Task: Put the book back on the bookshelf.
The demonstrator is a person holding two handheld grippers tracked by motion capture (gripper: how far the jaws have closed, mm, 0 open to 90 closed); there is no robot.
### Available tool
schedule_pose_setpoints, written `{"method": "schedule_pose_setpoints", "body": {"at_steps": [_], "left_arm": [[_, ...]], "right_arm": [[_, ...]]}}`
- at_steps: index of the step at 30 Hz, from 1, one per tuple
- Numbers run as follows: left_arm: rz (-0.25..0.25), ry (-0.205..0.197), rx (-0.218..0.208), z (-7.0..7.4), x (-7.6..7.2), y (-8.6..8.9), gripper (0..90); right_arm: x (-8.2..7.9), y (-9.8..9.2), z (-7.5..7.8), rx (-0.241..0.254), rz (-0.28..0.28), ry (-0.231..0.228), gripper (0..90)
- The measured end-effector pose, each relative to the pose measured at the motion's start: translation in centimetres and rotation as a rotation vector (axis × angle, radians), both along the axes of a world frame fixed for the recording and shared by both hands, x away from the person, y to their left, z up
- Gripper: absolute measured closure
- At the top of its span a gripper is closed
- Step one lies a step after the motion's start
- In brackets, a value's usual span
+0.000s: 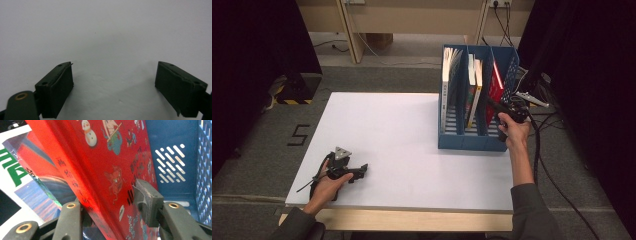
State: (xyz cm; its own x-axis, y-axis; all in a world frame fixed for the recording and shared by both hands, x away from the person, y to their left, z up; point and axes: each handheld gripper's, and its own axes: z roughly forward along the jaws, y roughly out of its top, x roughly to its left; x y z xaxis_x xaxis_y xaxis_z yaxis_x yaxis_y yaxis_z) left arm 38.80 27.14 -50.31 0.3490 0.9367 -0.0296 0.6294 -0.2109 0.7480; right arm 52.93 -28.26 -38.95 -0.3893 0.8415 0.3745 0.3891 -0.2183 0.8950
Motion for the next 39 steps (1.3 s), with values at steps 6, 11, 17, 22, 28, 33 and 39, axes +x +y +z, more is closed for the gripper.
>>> {"method": "schedule_pose_setpoints", "body": {"at_steps": [6,11,17,22,28,33,39], "left_arm": [[0.000,0.000,-0.001,0.0,0.0,0.0,13.9],[0.001,-0.002,-0.003,0.0,0.0,0.0,14.1],[-0.001,0.003,-0.001,0.0,0.0,0.0,14.0],[0.001,0.001,-0.001,0.0,0.0,0.0,14.0],[-0.001,0.003,0.000,0.0,0.0,0.0,13.9],[-0.002,0.004,0.000,0.0,0.0,0.0,13.9],[0.000,0.003,0.000,0.0,0.0,0.0,13.9]], "right_arm": [[0.2,0.9,0.9,-0.116,-0.001,0.016,55.7],[-0.2,0.6,1.1,-0.069,-0.006,0.025,53.3],[-1.8,0.9,2.0,-0.110,-0.024,-0.003,45.0],[-3.7,1.2,2.2,-0.179,-0.074,-0.007,39.3],[-6.2,2.0,1.9,-0.198,-0.086,-0.023,38.4],[-7.4,3.4,1.6,-0.240,-0.053,-0.039,38.3],[-6.9,5.7,1.0,-0.218,-0.001,-0.031,31.2]]}}
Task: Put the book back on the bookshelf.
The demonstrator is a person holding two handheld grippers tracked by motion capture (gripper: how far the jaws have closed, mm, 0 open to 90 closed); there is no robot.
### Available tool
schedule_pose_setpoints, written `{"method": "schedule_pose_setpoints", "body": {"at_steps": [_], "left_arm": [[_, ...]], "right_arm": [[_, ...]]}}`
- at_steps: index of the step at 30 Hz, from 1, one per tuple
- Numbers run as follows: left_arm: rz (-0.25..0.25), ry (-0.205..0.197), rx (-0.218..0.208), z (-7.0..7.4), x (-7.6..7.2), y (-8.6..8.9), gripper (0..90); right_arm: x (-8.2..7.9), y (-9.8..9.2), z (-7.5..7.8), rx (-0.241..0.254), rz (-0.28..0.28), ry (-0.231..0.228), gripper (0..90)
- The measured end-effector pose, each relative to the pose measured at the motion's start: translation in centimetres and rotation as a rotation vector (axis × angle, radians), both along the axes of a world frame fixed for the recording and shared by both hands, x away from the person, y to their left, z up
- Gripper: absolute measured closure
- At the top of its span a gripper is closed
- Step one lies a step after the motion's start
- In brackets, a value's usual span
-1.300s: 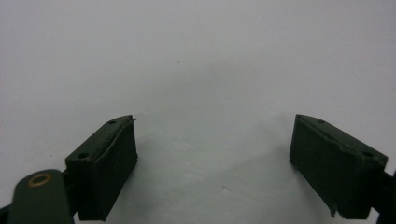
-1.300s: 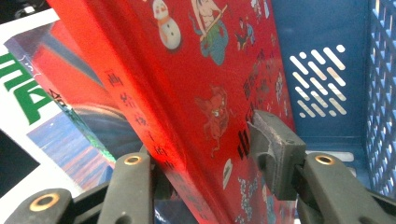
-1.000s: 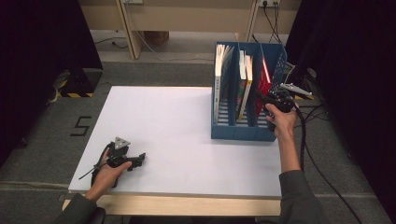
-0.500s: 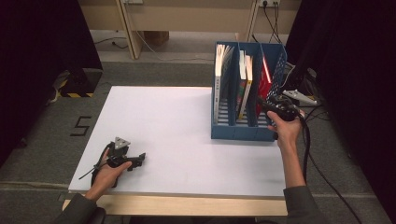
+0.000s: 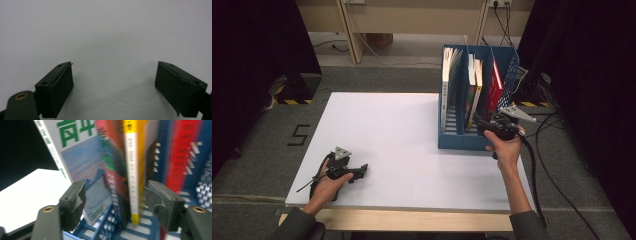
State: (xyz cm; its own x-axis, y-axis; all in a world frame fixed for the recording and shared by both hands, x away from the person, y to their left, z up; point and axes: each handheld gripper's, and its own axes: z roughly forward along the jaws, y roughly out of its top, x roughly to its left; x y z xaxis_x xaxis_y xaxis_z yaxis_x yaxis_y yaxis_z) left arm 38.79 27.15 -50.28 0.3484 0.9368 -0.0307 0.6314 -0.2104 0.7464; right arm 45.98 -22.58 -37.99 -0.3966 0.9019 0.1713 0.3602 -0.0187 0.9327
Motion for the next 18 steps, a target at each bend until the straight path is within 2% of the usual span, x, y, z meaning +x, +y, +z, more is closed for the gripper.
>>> {"method": "schedule_pose_setpoints", "body": {"at_steps": [2,7,10,14,17,18], "left_arm": [[-0.001,0.001,-0.001,0.0,0.0,0.0,14.0],[-0.004,0.000,-0.003,0.0,0.0,0.1,14.1],[-0.005,0.000,-0.004,0.0,0.0,0.0,14.1],[-0.006,0.000,-0.003,0.0,0.0,0.1,14.1],[-0.006,0.000,-0.003,0.0,0.0,0.1,14.0],[-0.007,0.000,-0.003,0.0,0.0,0.1,14.0]], "right_arm": [[0.4,1.0,-0.2,-0.016,-0.004,-0.005,27.3],[1.9,2.6,-0.6,-0.007,-0.026,0.001,26.8],[3.0,3.0,-1.0,-0.020,-0.050,0.001,27.0],[4.4,3.3,-1.3,0.005,-0.081,0.009,27.8],[5.1,3.6,-1.3,-0.009,-0.105,-0.007,27.8],[5.3,3.7,-1.4,0.004,-0.112,-0.001,27.5]]}}
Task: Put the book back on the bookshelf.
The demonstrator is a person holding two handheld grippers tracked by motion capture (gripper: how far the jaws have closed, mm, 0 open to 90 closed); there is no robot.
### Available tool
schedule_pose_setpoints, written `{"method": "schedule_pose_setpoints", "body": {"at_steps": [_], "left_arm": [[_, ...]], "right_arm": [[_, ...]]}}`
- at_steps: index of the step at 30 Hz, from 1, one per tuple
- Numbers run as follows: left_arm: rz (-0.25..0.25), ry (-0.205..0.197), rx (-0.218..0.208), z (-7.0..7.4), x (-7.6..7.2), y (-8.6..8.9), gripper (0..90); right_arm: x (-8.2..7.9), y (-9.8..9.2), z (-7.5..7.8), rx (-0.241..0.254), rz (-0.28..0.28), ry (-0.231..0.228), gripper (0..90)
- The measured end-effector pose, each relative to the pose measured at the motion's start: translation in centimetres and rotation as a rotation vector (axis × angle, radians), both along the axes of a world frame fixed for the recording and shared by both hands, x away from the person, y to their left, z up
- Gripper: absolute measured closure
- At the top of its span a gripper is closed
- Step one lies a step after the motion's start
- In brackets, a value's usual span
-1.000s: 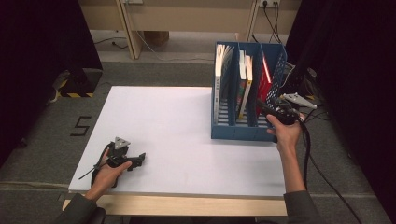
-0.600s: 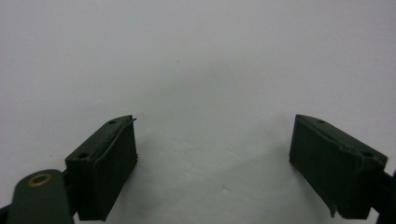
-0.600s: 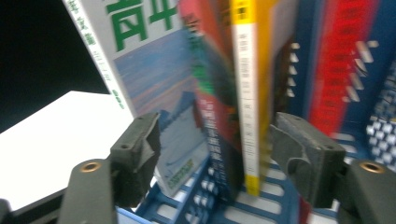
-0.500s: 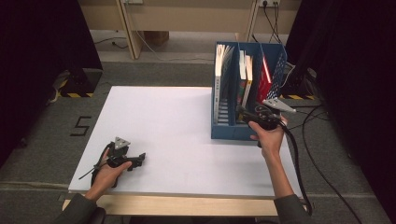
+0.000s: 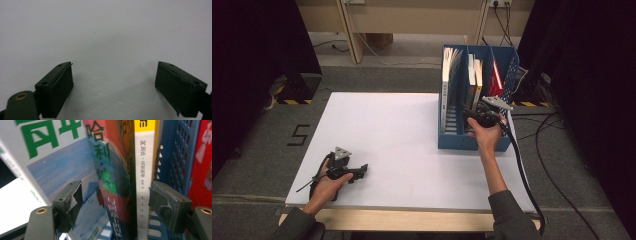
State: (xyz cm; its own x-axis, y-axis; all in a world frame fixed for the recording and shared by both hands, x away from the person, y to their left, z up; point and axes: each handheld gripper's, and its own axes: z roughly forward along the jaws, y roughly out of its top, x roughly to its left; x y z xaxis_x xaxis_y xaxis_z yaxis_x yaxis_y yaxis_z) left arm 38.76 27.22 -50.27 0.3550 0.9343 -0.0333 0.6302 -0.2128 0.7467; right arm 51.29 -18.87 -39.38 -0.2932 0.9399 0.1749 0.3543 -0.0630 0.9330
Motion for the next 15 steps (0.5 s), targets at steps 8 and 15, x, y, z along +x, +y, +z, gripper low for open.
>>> {"method": "schedule_pose_setpoints", "body": {"at_steps": [8,15], "left_arm": [[0.000,0.002,0.001,0.0,0.0,0.0,13.9],[-0.002,0.003,0.002,0.0,0.0,0.0,13.9]], "right_arm": [[1.0,0.8,-0.4,-0.007,-0.069,-0.011,26.5],[1.8,1.3,-1.1,0.077,-0.124,0.018,39.4]]}}
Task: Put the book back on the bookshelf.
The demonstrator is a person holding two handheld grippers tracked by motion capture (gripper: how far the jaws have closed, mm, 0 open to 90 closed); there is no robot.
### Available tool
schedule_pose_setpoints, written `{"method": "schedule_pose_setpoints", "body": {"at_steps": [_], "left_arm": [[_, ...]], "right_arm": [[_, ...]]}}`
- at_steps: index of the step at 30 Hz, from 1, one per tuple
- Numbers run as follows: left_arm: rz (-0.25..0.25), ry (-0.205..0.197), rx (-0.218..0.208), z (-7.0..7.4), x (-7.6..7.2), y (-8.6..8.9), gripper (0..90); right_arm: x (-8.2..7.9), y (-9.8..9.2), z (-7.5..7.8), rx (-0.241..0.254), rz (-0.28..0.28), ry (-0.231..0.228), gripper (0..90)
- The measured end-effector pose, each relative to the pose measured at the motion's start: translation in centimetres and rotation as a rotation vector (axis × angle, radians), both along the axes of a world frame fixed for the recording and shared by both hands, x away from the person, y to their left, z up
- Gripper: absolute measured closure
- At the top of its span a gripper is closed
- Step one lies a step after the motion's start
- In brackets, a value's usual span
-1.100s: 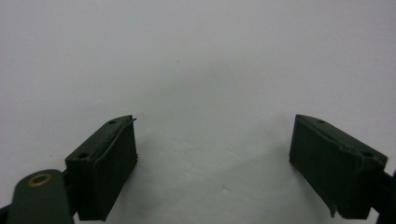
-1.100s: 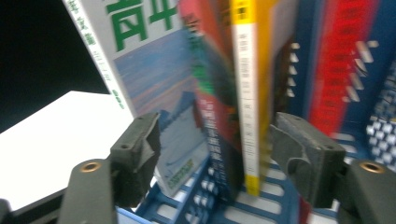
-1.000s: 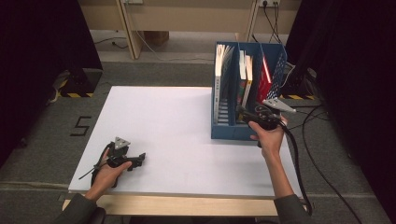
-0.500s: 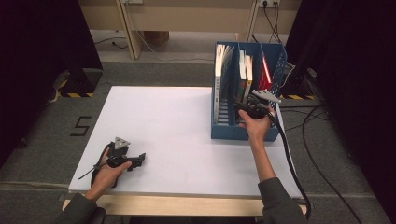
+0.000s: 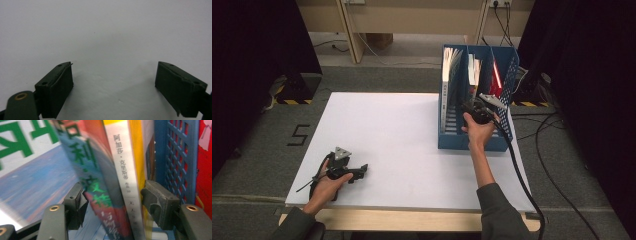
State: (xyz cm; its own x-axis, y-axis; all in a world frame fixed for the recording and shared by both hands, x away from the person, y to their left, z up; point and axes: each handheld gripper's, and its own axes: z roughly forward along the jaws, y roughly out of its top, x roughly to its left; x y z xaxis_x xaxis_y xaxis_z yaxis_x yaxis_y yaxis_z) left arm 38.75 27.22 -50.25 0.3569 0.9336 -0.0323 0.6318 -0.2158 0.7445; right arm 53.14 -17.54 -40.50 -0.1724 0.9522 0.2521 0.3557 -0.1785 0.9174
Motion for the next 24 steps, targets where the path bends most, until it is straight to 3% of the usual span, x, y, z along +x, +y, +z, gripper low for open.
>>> {"method": "schedule_pose_setpoints", "body": {"at_steps": [3,9,15,18,20,24], "left_arm": [[0.000,-0.002,-0.002,0.0,0.0,0.0,14.0],[-0.001,-0.001,-0.001,0.0,0.0,0.0,13.7],[-0.002,0.000,0.001,0.0,0.0,0.0,13.5],[-0.001,0.000,-0.002,0.0,0.0,0.0,13.5],[-0.001,-0.002,-0.002,0.0,0.0,0.0,13.6],[-0.002,-0.002,-0.002,0.0,0.0,0.0,13.7]], "right_arm": [[0.5,-0.2,-0.3,-0.015,0.000,-0.010,42.4],[0.5,-0.5,-0.3,-0.033,0.051,-0.015,44.7],[0.6,-1.5,-0.4,0.038,0.114,-0.013,42.3],[0.2,-1.4,0.0,0.023,0.094,0.003,41.1],[-0.2,-1.3,0.2,0.042,0.106,-0.004,35.4],[-1.7,-0.9,0.5,0.003,0.135,0.008,33.3]]}}
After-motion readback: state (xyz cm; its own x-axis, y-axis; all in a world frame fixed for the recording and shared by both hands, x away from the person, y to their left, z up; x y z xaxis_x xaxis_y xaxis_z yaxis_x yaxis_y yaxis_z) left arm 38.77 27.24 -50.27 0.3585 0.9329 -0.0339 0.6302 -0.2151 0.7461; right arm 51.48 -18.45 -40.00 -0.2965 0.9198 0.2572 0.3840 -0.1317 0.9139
